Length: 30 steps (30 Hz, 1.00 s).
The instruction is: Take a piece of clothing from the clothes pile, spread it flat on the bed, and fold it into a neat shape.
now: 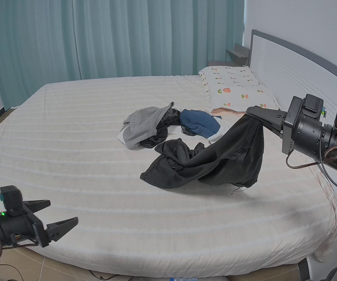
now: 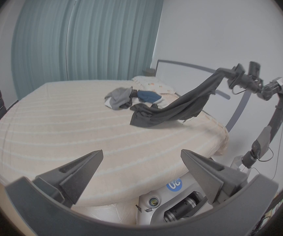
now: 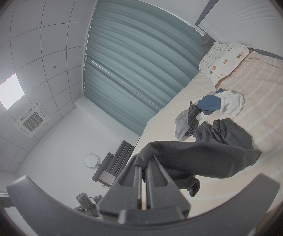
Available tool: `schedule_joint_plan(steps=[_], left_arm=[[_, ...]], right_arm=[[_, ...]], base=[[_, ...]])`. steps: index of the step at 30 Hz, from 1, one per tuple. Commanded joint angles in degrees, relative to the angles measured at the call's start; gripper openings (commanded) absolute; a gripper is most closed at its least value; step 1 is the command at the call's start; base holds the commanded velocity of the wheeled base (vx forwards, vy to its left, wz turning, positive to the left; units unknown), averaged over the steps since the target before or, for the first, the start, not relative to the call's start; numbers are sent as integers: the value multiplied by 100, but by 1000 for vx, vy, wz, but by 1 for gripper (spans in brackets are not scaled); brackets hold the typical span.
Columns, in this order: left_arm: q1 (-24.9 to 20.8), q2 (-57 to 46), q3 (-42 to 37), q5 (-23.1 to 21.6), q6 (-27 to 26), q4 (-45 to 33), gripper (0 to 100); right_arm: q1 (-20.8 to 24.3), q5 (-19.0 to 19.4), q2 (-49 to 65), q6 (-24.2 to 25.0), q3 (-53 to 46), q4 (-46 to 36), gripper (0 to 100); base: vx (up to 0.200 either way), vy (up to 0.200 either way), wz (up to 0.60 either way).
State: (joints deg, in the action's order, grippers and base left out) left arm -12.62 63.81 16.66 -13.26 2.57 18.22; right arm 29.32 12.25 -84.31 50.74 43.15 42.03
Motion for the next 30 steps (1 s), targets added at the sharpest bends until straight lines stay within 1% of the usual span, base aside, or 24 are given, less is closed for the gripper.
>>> schedule_joint_plan(steps=[1,2,4,10,14,15,16,18,22,28,30], left_arm=[[-496,2101,258,228,42,603,100],[-505,2118,267,228,42,603,100],[-566,2540,522,228,33,612,100],[-936,3490,1137,263,121,665,100],[-1182,3973,1348,280,112,928,100],[-1357,4228,1427,307,112,1113,100],[-1375,4272,1445,316,112,1148,100],[-1480,4659,1691,491,121,1394,100],[-1524,5159,2078,825,112,1588,100],[-1595,5819,2587,878,112,1966,100],[-1595,5907,2649,896,103,2010,100]], right_arm=[[-49,23,-147,-2,0,51,0],[-49,23,-147,-2,9,51,0],[-84,23,-173,-2,35,51,0],[-49,40,-103,-2,70,68,0],[-49,32,-147,-2,132,68,0],[-49,40,-156,-2,185,68,0],[-49,40,-156,-2,193,68,0],[-49,40,-147,15,343,68,0],[-14,40,-173,6,360,68,0],[21,32,-235,6,466,59,0],[48,23,-244,6,466,59,0]], base=[[0,0,0],[0,0,0],[0,0,0],[0,0,0],[0,0,0],[0,0,0],[0,0,0],[0,0,0],[0,0,0],[0,0,0],[0,0,0]])
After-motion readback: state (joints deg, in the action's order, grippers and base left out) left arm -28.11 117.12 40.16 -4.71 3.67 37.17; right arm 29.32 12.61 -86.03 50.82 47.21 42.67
